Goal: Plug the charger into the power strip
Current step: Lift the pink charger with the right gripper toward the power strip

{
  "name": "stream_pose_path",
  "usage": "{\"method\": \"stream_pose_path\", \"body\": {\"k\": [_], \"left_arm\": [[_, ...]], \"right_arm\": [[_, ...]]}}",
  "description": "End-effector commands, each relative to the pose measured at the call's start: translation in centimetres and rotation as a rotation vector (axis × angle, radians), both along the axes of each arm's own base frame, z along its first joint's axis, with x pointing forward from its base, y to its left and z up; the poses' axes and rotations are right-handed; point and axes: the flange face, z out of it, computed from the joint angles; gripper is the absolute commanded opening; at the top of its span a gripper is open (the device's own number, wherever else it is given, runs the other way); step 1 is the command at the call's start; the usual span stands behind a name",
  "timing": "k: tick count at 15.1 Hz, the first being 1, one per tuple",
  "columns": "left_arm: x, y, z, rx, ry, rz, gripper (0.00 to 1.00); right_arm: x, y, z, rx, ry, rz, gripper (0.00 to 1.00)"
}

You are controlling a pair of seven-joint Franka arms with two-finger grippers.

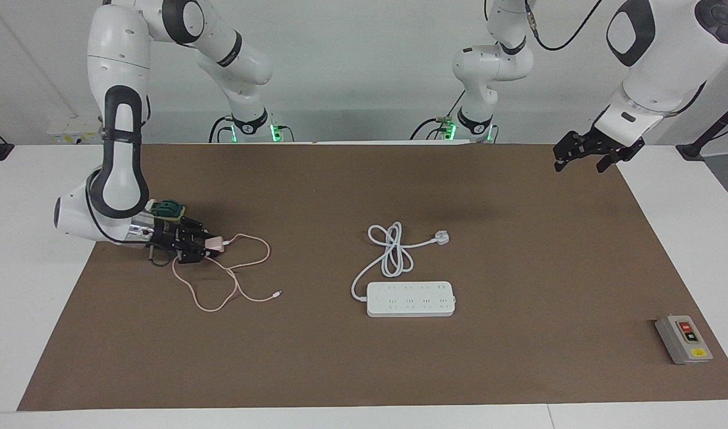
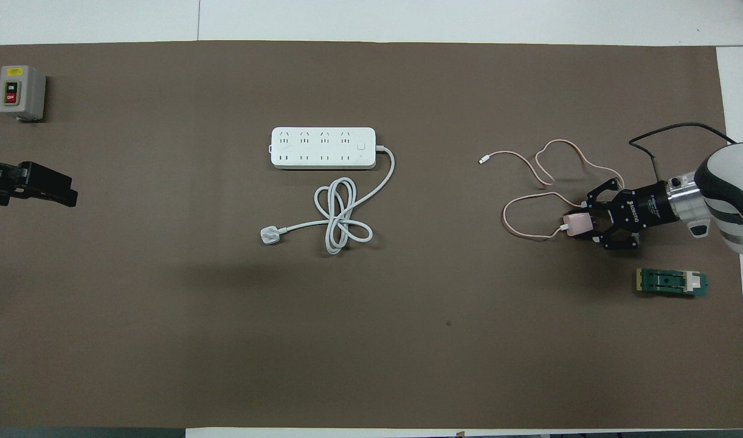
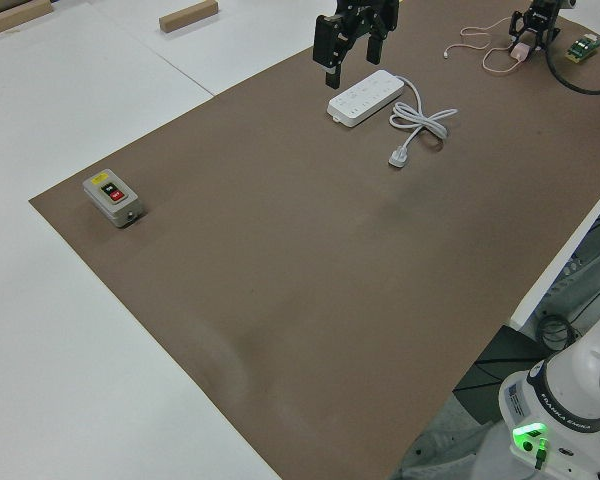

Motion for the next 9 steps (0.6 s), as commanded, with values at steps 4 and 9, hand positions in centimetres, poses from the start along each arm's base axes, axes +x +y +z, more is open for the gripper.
{"method": "stream_pose_path", "body": {"k": [4,9], "left_arm": [[-0.5,0.1,0.1,-0.007,-0.003,0.010,1.00],[-0.3,0.1,0.3,-0.008,-0.015,0.007,1.00]], "right_arm": [[1.9,1.7,3.4,0.020,-0.001,0.007,0.00],[6.4,9.4,12.1,-0.014,0.030,0.019,0.00]]}}
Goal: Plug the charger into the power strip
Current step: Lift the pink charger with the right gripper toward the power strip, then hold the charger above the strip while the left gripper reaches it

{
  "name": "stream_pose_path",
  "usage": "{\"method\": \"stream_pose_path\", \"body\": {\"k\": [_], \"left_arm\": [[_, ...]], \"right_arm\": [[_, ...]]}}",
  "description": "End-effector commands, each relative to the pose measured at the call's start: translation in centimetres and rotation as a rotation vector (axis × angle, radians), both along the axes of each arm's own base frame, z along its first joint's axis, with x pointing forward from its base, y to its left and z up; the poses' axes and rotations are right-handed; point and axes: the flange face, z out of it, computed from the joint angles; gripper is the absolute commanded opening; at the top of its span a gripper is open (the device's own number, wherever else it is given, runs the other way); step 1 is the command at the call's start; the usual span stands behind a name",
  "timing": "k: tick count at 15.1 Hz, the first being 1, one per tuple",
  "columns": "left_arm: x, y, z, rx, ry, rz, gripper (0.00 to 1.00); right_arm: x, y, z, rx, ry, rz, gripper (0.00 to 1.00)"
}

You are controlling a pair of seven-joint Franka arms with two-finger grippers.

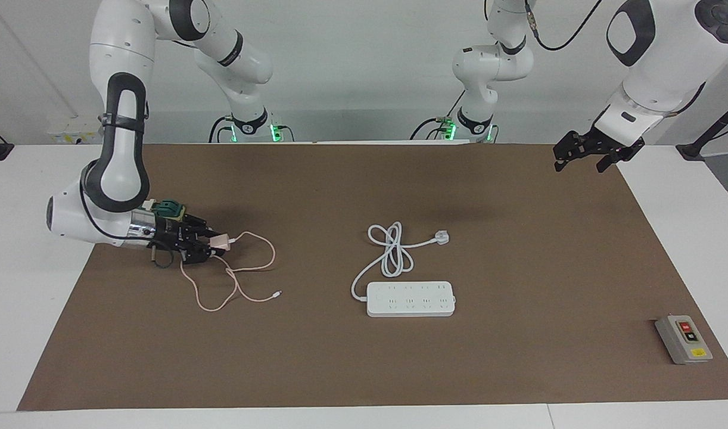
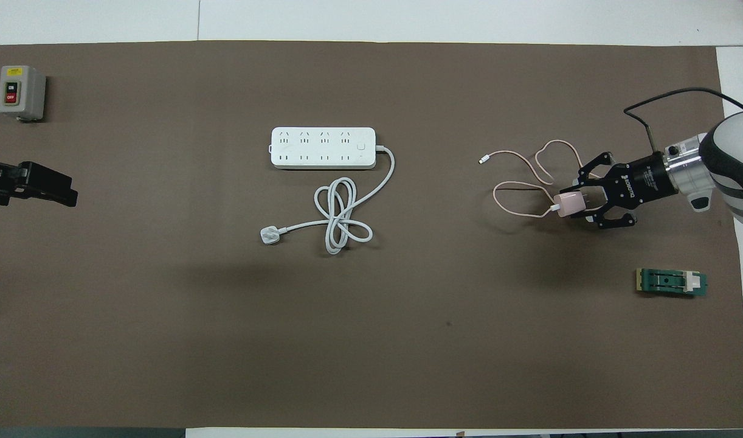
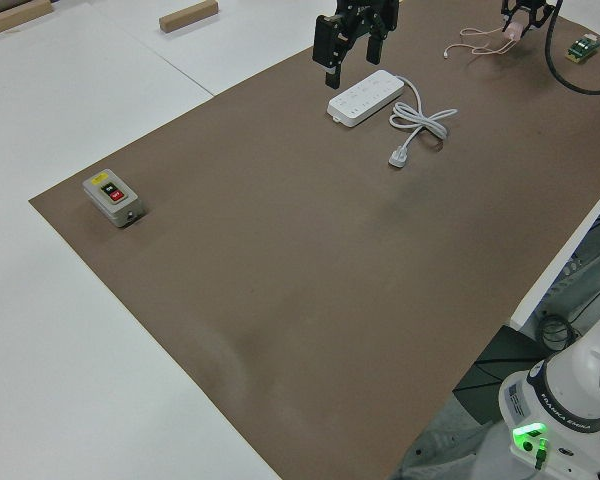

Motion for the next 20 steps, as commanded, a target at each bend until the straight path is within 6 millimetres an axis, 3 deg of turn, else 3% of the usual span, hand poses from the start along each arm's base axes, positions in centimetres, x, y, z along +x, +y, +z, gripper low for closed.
{"method": "stream_pose_path", "body": {"k": [1,3,6,10,13,15,17,20], "left_arm": [[-0.1,-0.6,0.4,-0.044,-0.031,-0.002,1.00],[0.5,-1.2,0.4,-0.215,-0.069,0.035,1.00],[1.3,-1.9,-0.3,-0.307,-0.083,0.055,1.00],[2.8,0.2,-2.7,-0.519,-0.023,0.158,1.00],[4.4,1.3,-5.7,-0.669,0.034,0.231,1.00],[4.8,2.8,-8.2,-0.747,0.071,0.291,1.00],[4.5,2.9,-10.8,-0.818,0.082,0.259,1.00],[4.4,3.5,-16.4,-0.964,0.061,0.168,1.00]], "right_arm": [[2.0,5.9,5.2,-0.007,0.000,-0.010,0.00],[2.7,11.4,7.4,0.021,0.019,-0.039,0.00],[3.9,19.0,9.8,0.026,0.046,-0.138,0.00],[3.7,30.5,11.8,0.047,0.021,-0.212,0.00],[2.5,37.6,12.1,0.042,-0.010,-0.261,0.00],[1.9,40.3,11.7,0.037,-0.013,-0.300,0.00],[1.7,42.2,11.6,0.042,-0.008,-0.314,0.00],[1.9,43.0,11.0,0.044,0.009,-0.355,0.00]]}}
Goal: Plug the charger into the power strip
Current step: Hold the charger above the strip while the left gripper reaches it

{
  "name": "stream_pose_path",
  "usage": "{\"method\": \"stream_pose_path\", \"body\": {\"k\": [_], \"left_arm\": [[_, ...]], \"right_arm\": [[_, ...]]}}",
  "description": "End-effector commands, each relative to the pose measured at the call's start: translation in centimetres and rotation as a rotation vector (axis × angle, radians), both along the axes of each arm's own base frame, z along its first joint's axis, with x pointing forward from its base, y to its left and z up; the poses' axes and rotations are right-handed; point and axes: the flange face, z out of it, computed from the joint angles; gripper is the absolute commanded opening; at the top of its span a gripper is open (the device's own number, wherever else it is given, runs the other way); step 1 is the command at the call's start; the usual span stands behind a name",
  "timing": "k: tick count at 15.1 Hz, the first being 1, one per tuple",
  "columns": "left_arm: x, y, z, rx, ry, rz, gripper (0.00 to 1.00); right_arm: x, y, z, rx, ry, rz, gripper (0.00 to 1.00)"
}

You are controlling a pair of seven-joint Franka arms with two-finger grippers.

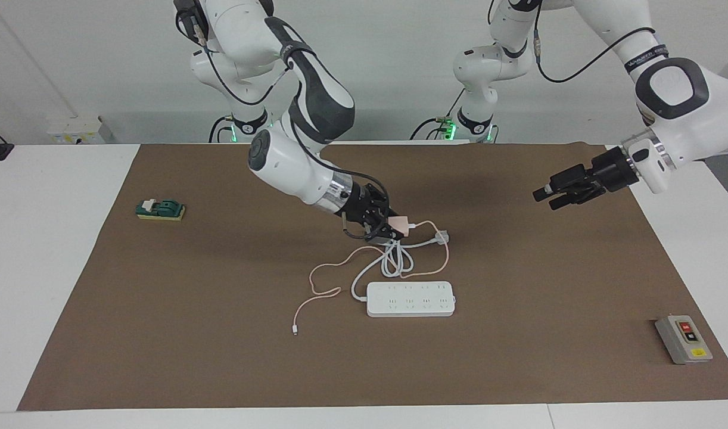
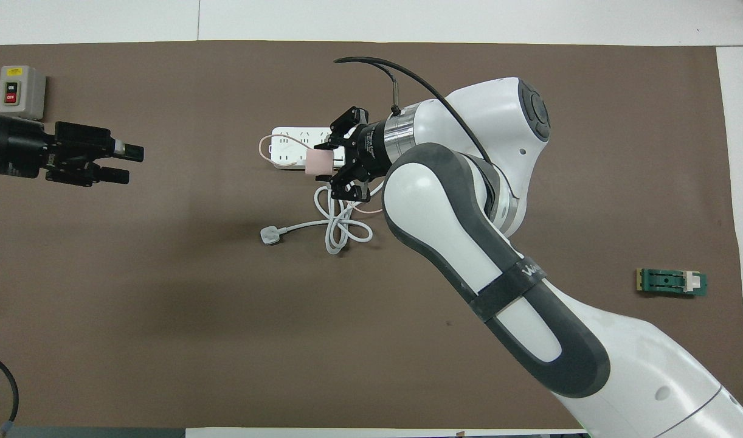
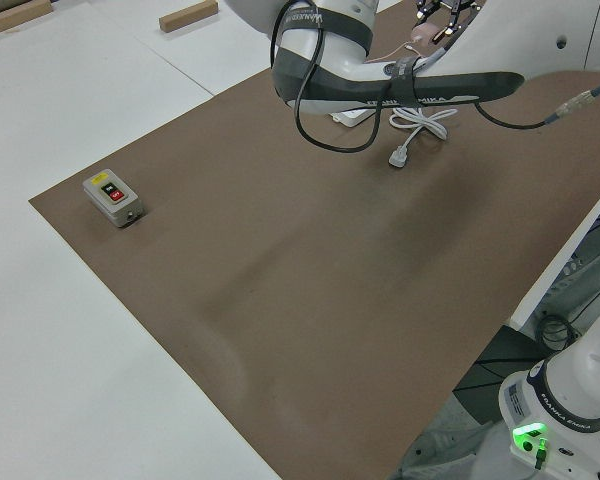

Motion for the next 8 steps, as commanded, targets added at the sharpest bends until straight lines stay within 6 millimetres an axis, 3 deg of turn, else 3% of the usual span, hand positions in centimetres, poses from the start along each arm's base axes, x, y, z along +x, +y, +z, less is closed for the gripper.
{"method": "stream_pose_path", "body": {"k": [1,3,8], "left_arm": [[-0.6,-0.2,-4.3,-0.177,-0.026,0.004,1.00],[-0.7,-0.9,-6.4,-0.291,0.013,0.060,1.00],[-2.4,-5.4,-9.9,-0.491,0.050,0.047,1.00]], "right_arm": [[0.3,1.8,-0.2,0.020,0.018,-0.021,0.00],[0.1,3.1,-0.2,0.024,0.018,-0.011,0.00],[0.4,3.1,0.0,0.023,0.035,0.055,0.00]]}}
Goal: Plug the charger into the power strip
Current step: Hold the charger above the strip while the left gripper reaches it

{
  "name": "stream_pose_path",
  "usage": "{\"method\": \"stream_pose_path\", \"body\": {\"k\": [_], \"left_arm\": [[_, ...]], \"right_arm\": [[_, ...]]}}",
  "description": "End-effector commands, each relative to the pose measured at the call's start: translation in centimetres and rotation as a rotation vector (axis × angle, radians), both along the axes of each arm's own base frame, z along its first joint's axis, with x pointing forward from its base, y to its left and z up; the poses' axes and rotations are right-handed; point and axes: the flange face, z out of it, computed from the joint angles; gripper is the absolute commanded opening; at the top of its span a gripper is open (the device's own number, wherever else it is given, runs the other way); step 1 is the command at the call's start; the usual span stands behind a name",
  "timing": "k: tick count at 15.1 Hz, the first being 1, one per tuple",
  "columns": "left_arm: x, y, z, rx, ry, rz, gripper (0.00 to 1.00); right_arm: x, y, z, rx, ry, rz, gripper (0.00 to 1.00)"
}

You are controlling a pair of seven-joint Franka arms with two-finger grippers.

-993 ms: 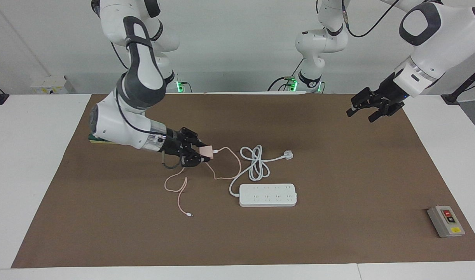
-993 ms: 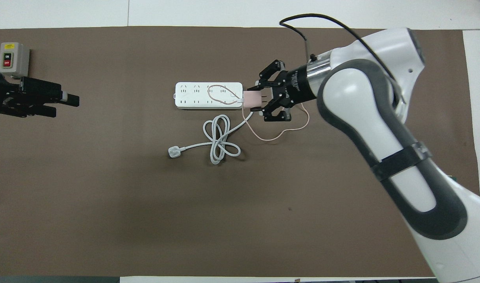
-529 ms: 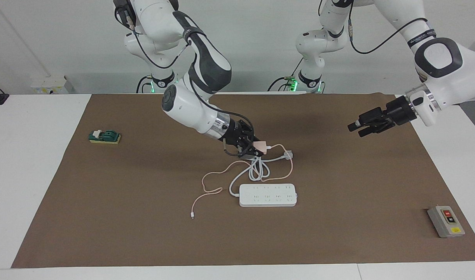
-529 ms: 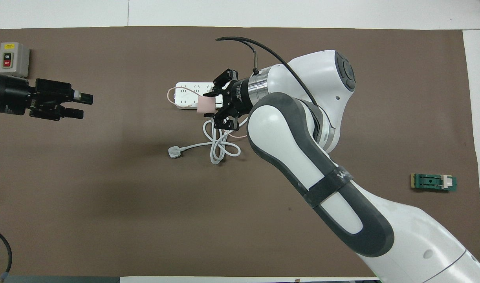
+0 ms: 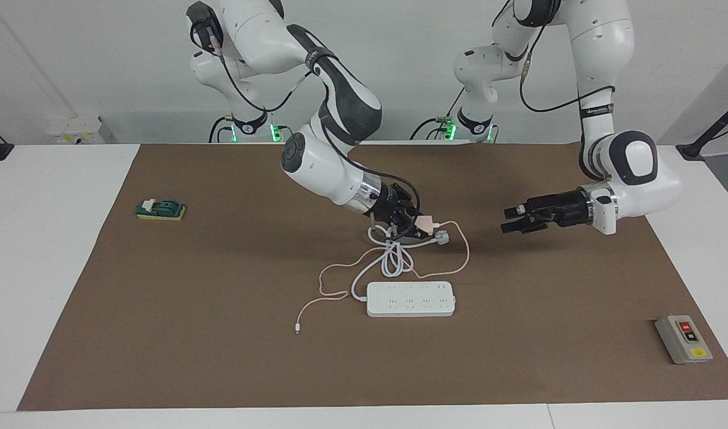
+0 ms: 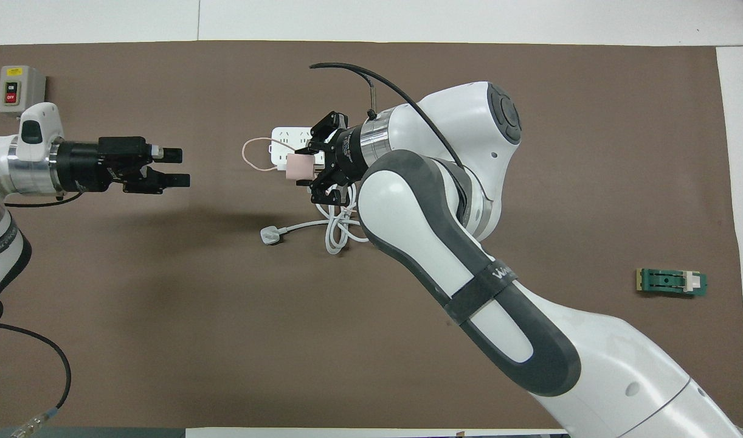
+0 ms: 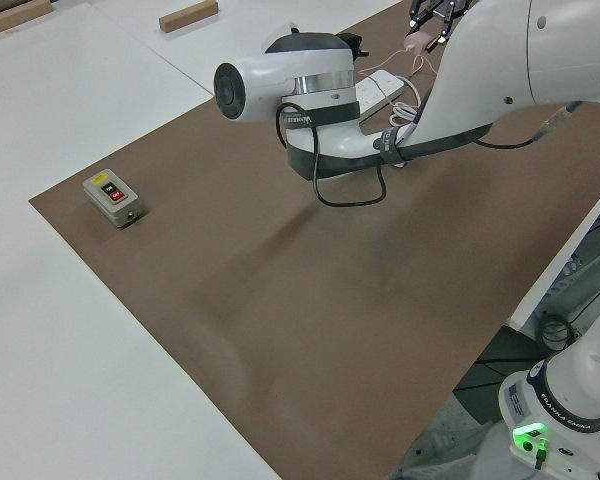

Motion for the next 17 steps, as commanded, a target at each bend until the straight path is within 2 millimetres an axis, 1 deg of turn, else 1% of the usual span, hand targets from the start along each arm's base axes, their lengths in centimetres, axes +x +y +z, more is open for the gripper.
{"method": "stream_pose_path", "body": {"k": [1,2,3,4,5,6,9,12,13,14,17], "left_arm": [[-1.5,-1.4,-1.6,-0.087,0.011,0.004,1.00],[-1.5,-1.7,-1.9,-0.108,-0.018,0.008,1.00],[-1.6,-2.6,-1.9,-0.116,-0.055,-0.009,1.00],[-1.7,-2.9,-2.2,-0.138,-0.060,0.003,1.00],[-1.9,-3.7,-2.4,-0.162,-0.053,0.006,1.00],[-2.4,-5.4,-2.6,-0.184,-0.049,-0.015,1.00],[-3.3,-8.3,-3.1,-0.226,-0.034,-0.014,1.00],[-3.4,-9.5,-3.2,-0.222,-0.069,-0.026,1.00],[-3.8,-10.1,-3.4,-0.222,-0.077,-0.037,1.00],[-3.8,-10.4,-3.5,-0.220,-0.095,-0.033,1.00],[-3.6,-12.1,-3.6,-0.221,-0.132,-0.011,1.00]], "right_arm": [[1.1,0.3,0.4,0.018,0.008,0.030,0.00],[1.2,0.4,0.4,0.021,0.007,0.032,0.00],[1.1,0.8,0.4,0.021,0.005,0.038,0.00],[0.9,1.1,0.4,0.021,0.004,0.043,0.00],[0.8,1.2,0.4,0.021,0.004,0.045,0.00],[0.8,1.2,0.4,0.021,0.004,0.045,0.00],[0.8,1.3,0.4,0.021,0.004,0.046,0.00],[0.8,1.2,0.4,0.021,0.004,0.045,0.00],[0.8,1.3,0.4,0.022,0.003,0.045,0.00],[0.8,1.3,0.4,0.023,0.004,0.045,0.00],[0.7,1.4,0.4,0.023,0.003,0.045,0.00]]}}
